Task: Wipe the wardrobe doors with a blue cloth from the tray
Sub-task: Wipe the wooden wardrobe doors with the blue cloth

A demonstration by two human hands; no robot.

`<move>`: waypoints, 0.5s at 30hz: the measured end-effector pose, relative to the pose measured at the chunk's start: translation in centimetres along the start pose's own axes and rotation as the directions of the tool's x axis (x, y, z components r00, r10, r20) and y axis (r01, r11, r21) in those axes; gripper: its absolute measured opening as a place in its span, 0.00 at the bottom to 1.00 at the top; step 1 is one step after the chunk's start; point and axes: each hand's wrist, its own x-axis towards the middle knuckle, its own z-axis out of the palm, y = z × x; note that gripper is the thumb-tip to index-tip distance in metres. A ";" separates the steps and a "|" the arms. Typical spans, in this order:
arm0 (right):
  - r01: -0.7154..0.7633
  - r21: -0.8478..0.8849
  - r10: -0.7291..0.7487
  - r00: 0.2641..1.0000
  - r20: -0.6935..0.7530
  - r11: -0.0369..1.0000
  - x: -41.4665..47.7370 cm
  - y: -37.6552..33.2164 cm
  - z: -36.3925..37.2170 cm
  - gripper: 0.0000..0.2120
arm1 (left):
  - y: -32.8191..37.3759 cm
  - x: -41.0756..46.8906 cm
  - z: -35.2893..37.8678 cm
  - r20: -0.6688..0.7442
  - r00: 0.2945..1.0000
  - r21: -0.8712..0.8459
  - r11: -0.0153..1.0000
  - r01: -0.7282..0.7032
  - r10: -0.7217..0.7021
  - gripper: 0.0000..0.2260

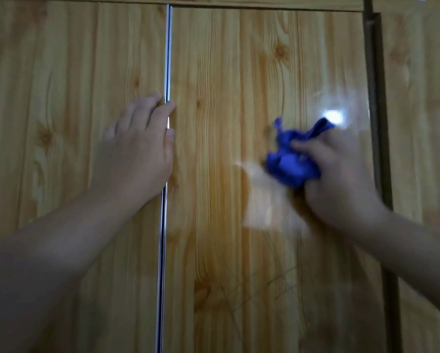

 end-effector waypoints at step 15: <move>0.180 0.197 -0.222 0.950 0.220 0.964 -7.6 -6.2 -1.0 0.21 | 2.8 -15.7 -4.2 0.276 0.944 -0.085 0.983 -0.163 0.181 0.24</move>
